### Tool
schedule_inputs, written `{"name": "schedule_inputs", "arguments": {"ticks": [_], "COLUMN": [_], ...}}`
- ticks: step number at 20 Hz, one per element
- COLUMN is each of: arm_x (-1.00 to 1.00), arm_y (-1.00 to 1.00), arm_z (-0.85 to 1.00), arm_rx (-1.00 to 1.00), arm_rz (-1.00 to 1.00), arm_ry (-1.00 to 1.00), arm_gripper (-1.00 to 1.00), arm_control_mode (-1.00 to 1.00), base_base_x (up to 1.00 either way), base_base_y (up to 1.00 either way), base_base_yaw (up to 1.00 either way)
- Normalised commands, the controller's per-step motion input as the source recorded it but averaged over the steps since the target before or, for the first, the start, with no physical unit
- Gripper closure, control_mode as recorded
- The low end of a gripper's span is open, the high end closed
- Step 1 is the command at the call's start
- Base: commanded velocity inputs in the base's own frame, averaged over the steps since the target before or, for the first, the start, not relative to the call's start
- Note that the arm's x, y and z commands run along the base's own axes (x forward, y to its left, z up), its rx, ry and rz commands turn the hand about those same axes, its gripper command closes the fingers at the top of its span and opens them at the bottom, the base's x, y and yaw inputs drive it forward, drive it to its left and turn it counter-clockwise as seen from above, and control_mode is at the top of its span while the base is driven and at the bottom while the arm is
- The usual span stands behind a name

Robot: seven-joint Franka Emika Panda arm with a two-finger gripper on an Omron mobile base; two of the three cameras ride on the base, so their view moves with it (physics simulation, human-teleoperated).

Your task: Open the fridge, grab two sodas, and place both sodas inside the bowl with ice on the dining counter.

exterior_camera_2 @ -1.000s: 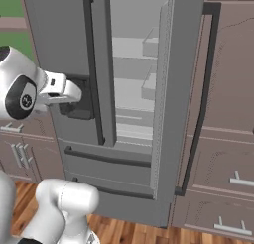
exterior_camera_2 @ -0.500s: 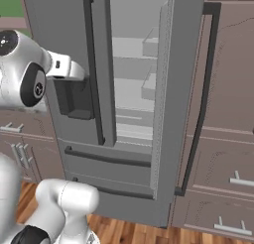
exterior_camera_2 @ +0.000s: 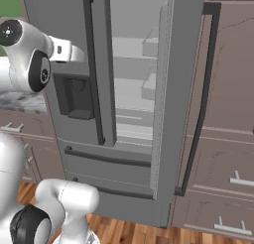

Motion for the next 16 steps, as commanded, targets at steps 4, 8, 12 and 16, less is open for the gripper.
{"name": "schedule_inputs", "arguments": {"ticks": [4,8,12,16], "arm_x": [0.43,0.45,0.5,0.52], "arm_y": [0.0,-0.01,0.0,-0.02], "arm_z": [0.0,0.0,0.08,0.17], "arm_rx": [0.01,0.01,0.0,0.0], "arm_rz": [0.0,0.0,0.0,0.0], "arm_ry": [-0.11,-0.06,0.0,0.01], "arm_gripper": [-1.0,-1.0,-1.0,-1.0], "arm_control_mode": [-1.0,-1.0,-1.0,-1.0], "base_base_x": [0.0,0.0,0.0,0.0], "base_base_y": [0.0,0.0,0.0,0.0], "base_base_yaw": [0.0,0.0,0.0,0.0]}}
